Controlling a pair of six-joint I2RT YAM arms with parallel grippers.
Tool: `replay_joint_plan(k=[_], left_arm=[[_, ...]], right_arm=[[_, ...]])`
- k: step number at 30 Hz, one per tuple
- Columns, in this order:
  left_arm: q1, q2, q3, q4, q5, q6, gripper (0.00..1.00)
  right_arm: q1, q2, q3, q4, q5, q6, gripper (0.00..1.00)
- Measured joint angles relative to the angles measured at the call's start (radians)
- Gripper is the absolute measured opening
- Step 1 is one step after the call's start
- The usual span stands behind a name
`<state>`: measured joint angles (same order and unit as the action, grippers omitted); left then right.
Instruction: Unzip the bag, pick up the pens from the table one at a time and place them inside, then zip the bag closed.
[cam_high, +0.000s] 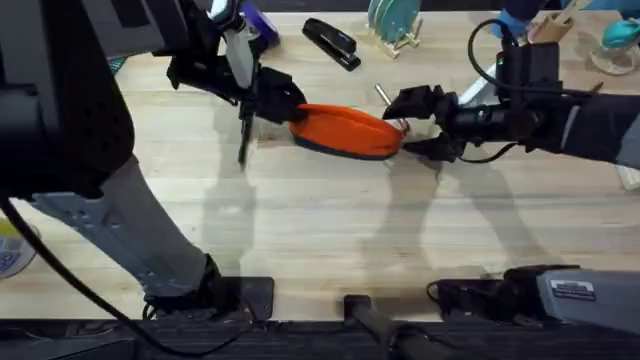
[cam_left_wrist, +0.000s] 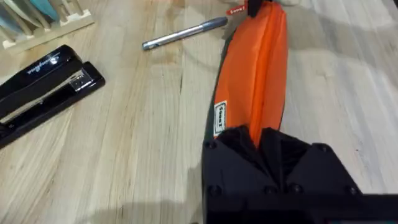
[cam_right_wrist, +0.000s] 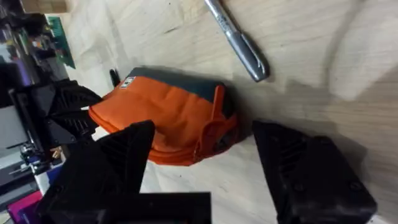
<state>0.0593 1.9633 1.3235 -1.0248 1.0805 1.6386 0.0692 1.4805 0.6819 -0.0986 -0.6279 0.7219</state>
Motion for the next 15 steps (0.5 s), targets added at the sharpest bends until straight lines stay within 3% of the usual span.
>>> replay_joint_plan(k=[3,10,15], left_arm=[[0.0,0.0,0.0,0.0,0.0,0.0,0.042],[0.0,0.0,0.0,0.0,0.0,0.0,0.042],[0.0,0.0,0.0,0.0,0.0,0.0,0.042]], right_arm=[[0.0,0.0,0.0,0.0,0.007,0.01,0.903],[0.0,0.0,0.0,-0.003,0.012,0.024,0.607],[0.0,0.0,0.0,-0.004,0.014,0.034,0.46]])
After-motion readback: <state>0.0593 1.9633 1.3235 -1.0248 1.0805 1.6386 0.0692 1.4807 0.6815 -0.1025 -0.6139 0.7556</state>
